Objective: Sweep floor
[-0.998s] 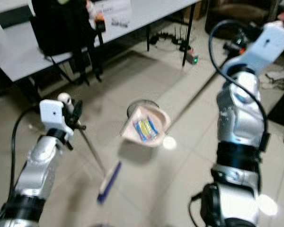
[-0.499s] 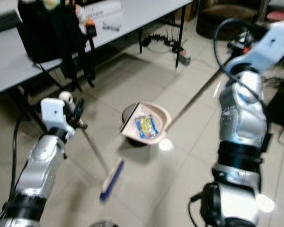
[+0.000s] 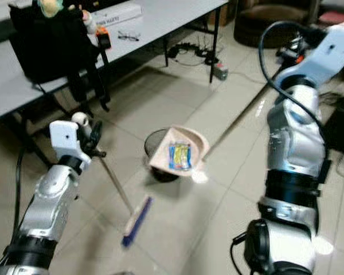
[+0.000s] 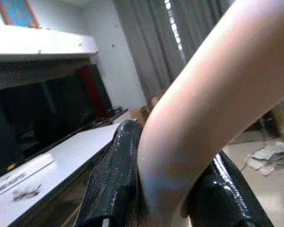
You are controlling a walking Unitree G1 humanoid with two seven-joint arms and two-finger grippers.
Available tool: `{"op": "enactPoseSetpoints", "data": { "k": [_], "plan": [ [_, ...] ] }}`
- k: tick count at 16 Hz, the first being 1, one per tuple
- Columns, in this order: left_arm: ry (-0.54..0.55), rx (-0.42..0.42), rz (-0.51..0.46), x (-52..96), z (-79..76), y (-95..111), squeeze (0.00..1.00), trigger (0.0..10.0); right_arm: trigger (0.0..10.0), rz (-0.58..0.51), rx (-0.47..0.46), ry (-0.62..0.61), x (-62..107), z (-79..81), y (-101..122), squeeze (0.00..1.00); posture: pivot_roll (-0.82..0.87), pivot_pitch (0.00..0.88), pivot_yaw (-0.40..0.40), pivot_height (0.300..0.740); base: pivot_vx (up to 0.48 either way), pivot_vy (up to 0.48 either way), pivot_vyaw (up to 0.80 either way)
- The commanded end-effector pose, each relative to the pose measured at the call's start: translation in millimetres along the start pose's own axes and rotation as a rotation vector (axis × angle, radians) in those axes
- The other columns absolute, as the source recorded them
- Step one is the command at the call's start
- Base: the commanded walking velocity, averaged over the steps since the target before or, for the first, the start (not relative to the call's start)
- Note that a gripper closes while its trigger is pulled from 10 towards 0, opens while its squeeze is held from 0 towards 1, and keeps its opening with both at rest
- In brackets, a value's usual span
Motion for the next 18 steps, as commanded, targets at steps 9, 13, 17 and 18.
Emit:
{"op": "enactPoseSetpoints", "data": {
  "k": [9,13,17,18],
  "plan": [
    [0.005,-0.013,-0.039,-3.3,4.6,10.4,0.00,10.0,10.0,-0.051,-0.041,0.032,-3.5,9.5,12.9,0.00,-0.03,0.000,0.078,0.740,0.444,0.000,-0.29],
    [0.004,-0.013,-0.037,-3.4,4.9,10.1,0.00,10.0,10.0,-0.059,-0.035,0.028,-4.0,7.6,14.2,0.00,-0.03,0.000,0.080,0.740,0.446,0.000,0.00],
    [0.009,-0.016,-0.037,-3.3,5.7,9.9,0.00,10.0,10.0,-0.053,-0.038,0.061,-2.8,12.5,12.1,0.00,-0.03,0.000,0.080,0.740,0.447,0.000,0.00],
    [0.012,-0.018,-0.036,-3.3,6.3,9.8,0.00,10.0,10.0,-0.044,-0.039,0.072,-2.4,14.2,10.1,0.00,-0.03,0.000,0.080,0.740,0.446,0.000,0.00]
  ]
}}
Point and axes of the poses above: a point about 5 cm out from each wrist's last joint towards the gripper, its own x axis pointing back from the gripper into the wrist, its own y axis along the axis of the wrist's last joint, z = x × y, the point moved 2 cm from there along -x, pointing out of the wrist towards the gripper, and after that the axes turned 6 degrees about -x, right-handed, at the moved point
